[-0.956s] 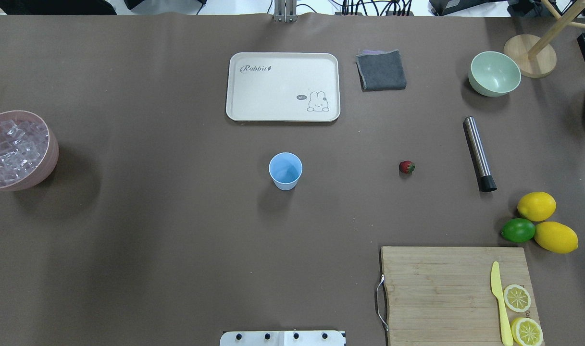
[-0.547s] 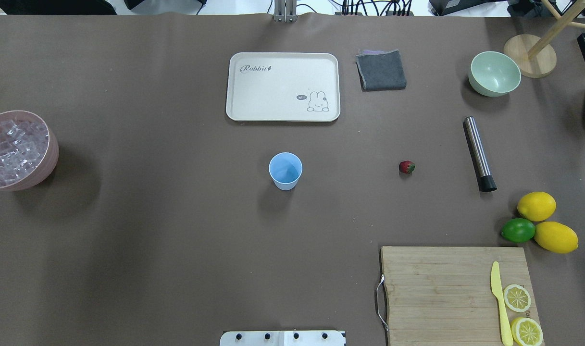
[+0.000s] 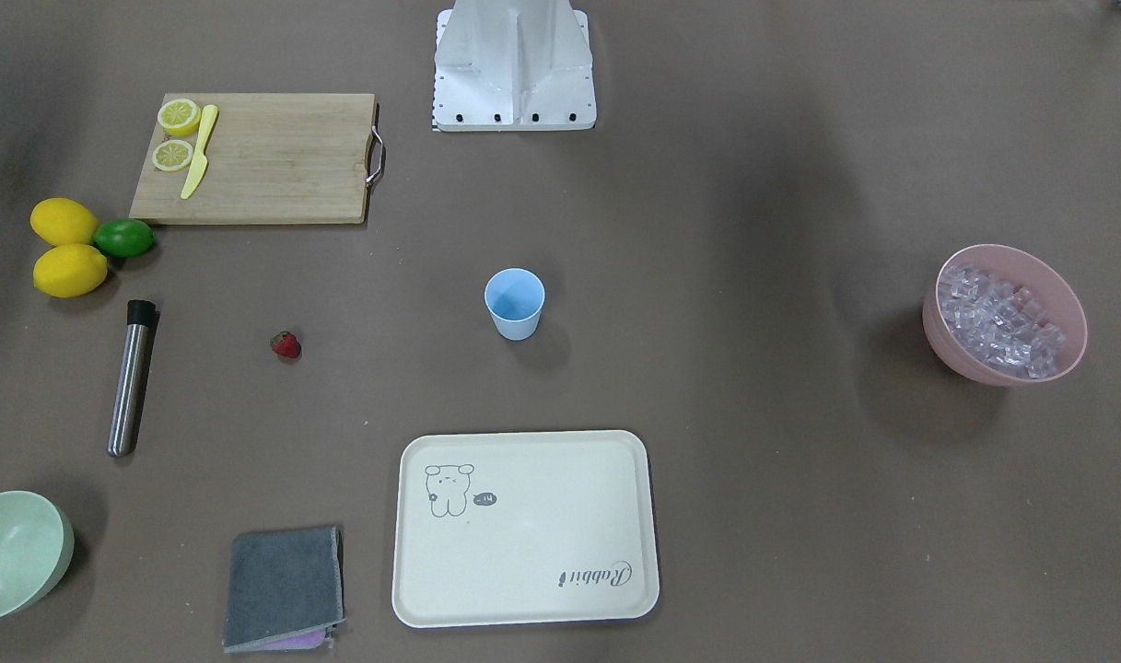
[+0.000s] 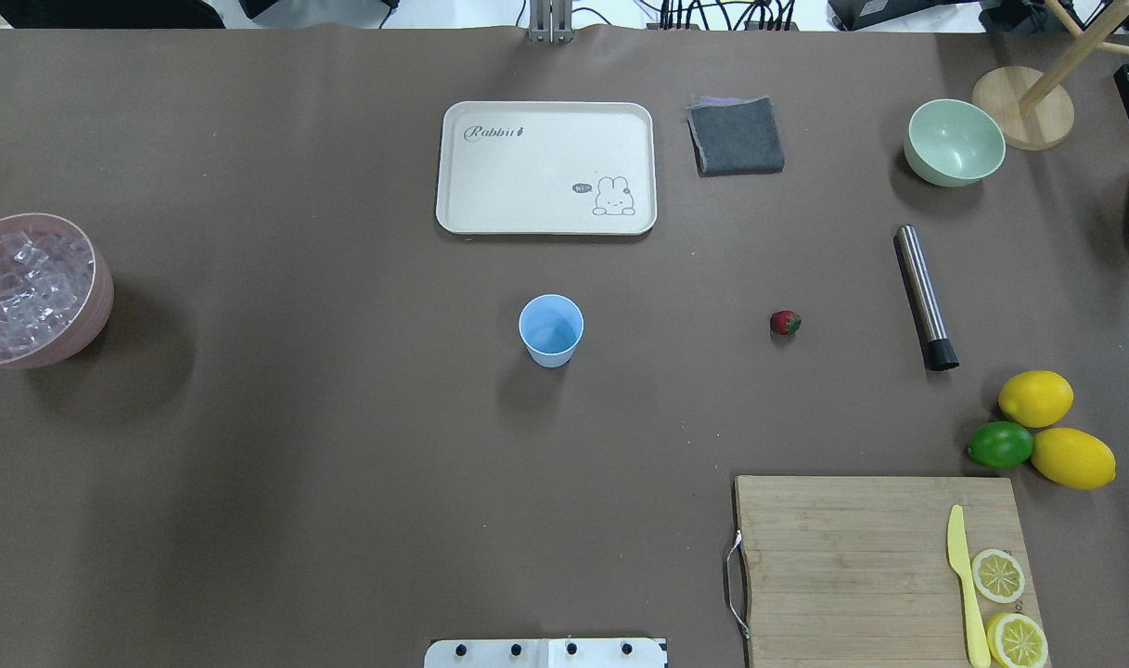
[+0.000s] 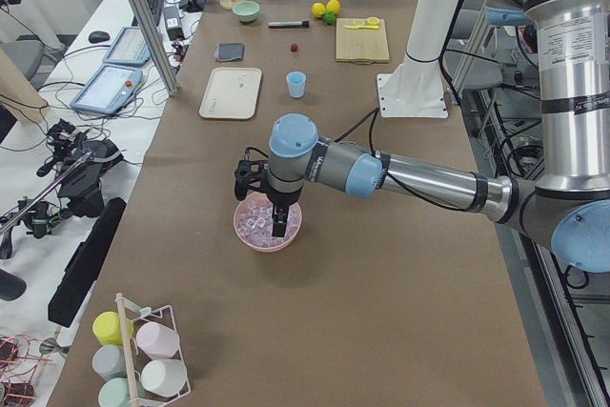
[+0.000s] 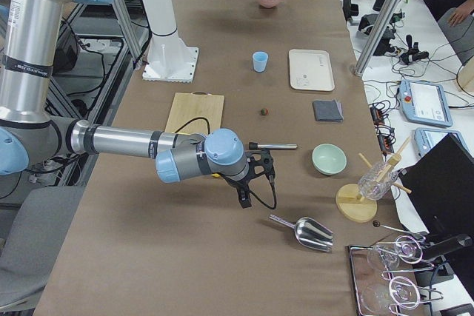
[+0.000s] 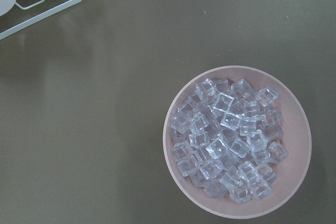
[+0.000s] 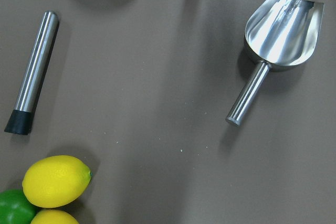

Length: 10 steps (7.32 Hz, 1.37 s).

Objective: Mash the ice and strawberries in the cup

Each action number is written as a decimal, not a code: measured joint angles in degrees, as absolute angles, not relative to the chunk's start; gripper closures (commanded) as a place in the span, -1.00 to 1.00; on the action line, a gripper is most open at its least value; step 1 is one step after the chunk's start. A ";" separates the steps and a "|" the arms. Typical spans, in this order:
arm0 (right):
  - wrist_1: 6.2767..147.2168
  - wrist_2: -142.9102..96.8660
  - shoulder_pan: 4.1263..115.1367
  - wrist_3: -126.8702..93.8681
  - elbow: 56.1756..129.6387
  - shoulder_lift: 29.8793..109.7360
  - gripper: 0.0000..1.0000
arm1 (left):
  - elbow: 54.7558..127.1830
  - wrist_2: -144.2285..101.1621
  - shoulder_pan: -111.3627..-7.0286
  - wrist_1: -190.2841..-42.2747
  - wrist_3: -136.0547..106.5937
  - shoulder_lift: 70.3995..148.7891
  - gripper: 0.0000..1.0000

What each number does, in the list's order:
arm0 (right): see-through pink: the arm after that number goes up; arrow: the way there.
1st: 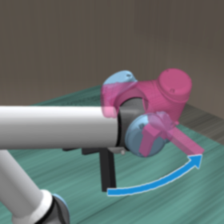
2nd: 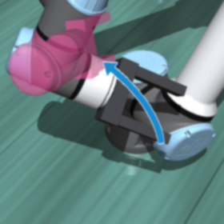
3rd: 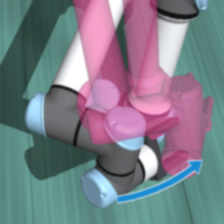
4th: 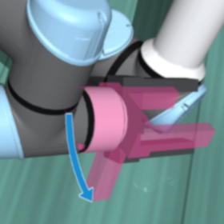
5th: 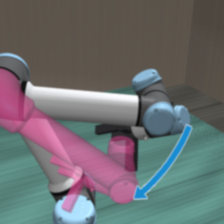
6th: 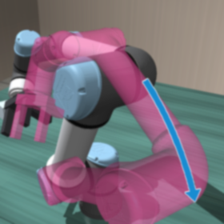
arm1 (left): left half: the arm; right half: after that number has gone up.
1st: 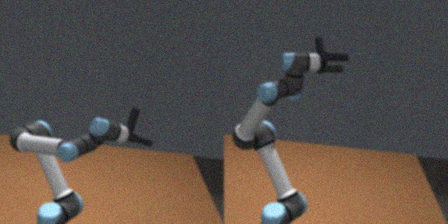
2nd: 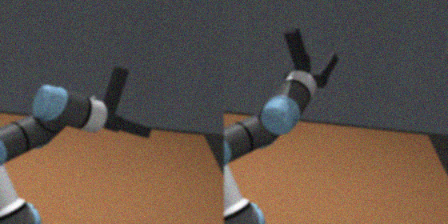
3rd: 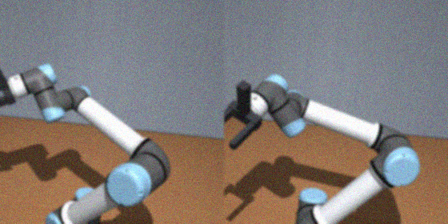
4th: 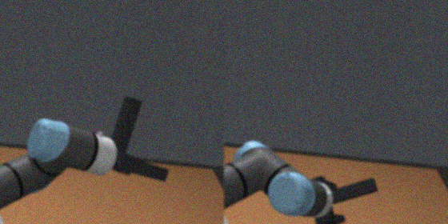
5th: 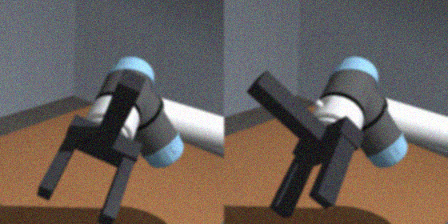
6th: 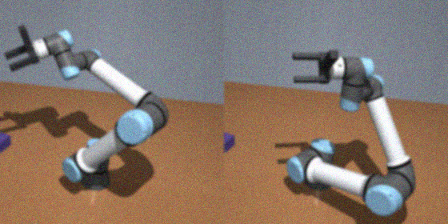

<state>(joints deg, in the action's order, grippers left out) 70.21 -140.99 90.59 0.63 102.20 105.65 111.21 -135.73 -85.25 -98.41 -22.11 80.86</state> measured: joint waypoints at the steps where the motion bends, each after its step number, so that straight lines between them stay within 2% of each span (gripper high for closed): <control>1: 70.17 -141.02 90.50 0.57 102.16 105.73 -1.00 | 110.96 -135.32 -83.25 -99.77 -28.59 81.11 -0.95; 6: 70.32 -140.86 89.78 0.39 102.01 105.39 -1.00 | 103.88 -128.88 -71.02 -110.57 -47.92 84.82 -0.93; 10: 70.33 -140.98 89.74 0.29 101.87 105.48 -1.00 | 96.30 -125.16 -66.10 -117.77 -46.88 89.23 -0.90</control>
<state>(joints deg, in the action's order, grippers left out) 70.33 -140.98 89.74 0.29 101.87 105.48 96.30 -125.16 -66.10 -117.77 -46.88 89.23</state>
